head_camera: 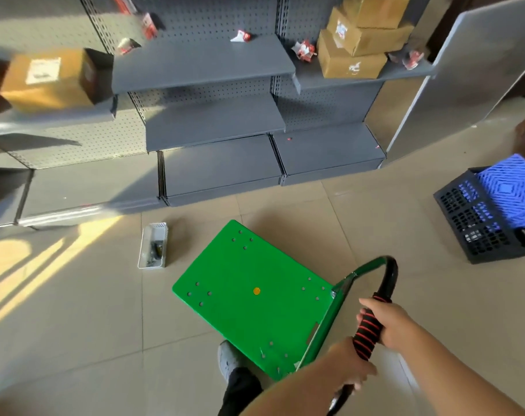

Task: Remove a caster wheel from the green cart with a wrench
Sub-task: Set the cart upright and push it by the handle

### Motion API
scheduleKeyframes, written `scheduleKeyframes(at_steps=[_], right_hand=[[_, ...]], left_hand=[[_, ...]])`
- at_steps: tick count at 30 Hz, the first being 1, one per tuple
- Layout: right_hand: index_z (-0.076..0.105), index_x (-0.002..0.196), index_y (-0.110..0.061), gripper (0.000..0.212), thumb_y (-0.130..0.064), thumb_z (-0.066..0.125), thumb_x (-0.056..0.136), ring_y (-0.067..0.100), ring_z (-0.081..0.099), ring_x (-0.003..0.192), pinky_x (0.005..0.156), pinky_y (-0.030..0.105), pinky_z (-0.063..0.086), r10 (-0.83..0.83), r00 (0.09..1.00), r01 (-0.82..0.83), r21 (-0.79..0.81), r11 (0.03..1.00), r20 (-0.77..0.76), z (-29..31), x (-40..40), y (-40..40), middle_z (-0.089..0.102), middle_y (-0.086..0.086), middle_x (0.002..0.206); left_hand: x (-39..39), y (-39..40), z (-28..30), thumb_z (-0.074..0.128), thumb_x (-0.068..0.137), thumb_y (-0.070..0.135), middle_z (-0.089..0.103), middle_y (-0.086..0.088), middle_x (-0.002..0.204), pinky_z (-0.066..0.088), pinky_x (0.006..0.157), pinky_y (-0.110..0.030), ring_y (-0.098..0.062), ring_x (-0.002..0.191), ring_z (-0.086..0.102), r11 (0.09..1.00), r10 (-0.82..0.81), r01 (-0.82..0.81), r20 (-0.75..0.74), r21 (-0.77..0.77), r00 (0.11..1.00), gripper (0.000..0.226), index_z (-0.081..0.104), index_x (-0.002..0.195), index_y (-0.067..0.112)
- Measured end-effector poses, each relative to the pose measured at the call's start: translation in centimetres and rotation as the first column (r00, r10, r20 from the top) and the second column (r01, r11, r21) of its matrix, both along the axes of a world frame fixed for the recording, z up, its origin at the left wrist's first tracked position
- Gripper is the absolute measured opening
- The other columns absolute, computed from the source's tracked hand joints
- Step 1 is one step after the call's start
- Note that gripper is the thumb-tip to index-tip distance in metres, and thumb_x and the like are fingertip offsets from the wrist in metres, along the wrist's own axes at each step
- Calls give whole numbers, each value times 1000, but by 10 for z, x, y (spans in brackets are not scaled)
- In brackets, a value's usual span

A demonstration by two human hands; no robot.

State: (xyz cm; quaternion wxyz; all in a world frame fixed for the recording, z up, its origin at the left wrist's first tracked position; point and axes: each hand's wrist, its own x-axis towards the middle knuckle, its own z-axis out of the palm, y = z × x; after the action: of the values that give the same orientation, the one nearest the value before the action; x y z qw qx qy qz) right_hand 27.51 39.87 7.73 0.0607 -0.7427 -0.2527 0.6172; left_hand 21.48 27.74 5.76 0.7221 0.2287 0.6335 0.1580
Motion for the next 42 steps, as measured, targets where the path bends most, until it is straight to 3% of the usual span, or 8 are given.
scheduleKeyframes(at_steps=[5, 9, 16, 20, 22, 26, 30, 42], right_hand=[[55, 91, 0, 15, -5, 69, 92, 29, 59, 65, 64, 42, 52, 69, 997, -69, -8, 998, 22, 0, -52, 51, 58, 15, 73], [56, 88, -1, 16, -6, 71, 91, 28, 59, 60, 59, 38, 52, 141, 989, -141, -2, 990, 41, -6, -91, 91, 57, 14, 69], [59, 99, 3, 22, -8, 75, 87, 29, 63, 64, 61, 39, 54, 269, 962, -268, -23, 963, 54, -12, -151, 169, 63, 16, 75], [59, 102, 3, 23, -7, 74, 88, 29, 63, 64, 60, 37, 53, 343, 939, -343, -25, 939, 28, -22, -186, 214, 63, 16, 74], [59, 101, 4, 20, -5, 72, 88, 29, 62, 65, 62, 39, 53, 379, 925, -378, -35, 925, 22, -26, -203, 235, 63, 17, 75], [58, 95, 3, 12, 0, 68, 89, 28, 59, 61, 61, 37, 52, 439, 898, -438, -44, 898, 23, -27, -236, 273, 61, 16, 72], [56, 92, -2, 10, 0, 66, 91, 25, 56, 56, 56, 33, 48, 508, 861, -508, -12, 861, 5, -27, -270, 300, 58, 13, 68], [59, 98, -1, 16, -3, 71, 88, 24, 58, 55, 58, 35, 52, 601, 799, -601, 5, 799, 25, -26, -329, 356, 61, 13, 68]], left_hand=[[-42, 49, 0, 69, 90, 20, 59, 4, 77, 50, 55, -19, -13, 64, 61, 997, 74, -73, 29, -2, 997, 31, 48, 112, 18], [-65, 93, -13, 66, 96, 31, 51, -6, 144, 43, 108, -28, -22, 128, 55, 993, 118, -117, -9, 30, 993, 71, 29, 156, 20], [-111, 163, -13, 72, 87, 21, 59, 3, 93, 54, 81, -29, -16, 80, 61, 963, 258, -256, 25, -80, 966, 51, 49, 132, 15], [-131, 210, -21, 69, 89, 32, 55, -1, 137, 50, 103, -33, -20, 116, 60, 947, 317, -320, -97, -27, 944, 70, 36, 150, 23], [-140, 235, -27, 71, 89, 32, 53, 1, 132, 45, 107, -35, -21, 125, 55, 933, 344, -355, -136, -60, 929, 65, 41, 146, 23], [-159, 267, -25, 70, 83, 27, 56, 4, 106, 50, 73, -23, -16, 94, 58, 886, 439, -458, -196, -67, 877, 36, 50, 113, 26], [-179, 295, -15, 69, 81, 25, 63, -1, 102, 47, 51, -22, -13, 64, 57, 799, 582, -600, -206, -38, 787, 40, 55, 118, 19], [-233, 350, -7, 67, 82, 14, 61, -4, 79, 46, 45, -27, -13, 48, 53, 745, 662, -666, -93, -29, 744, 28, 47, 102, 17]])
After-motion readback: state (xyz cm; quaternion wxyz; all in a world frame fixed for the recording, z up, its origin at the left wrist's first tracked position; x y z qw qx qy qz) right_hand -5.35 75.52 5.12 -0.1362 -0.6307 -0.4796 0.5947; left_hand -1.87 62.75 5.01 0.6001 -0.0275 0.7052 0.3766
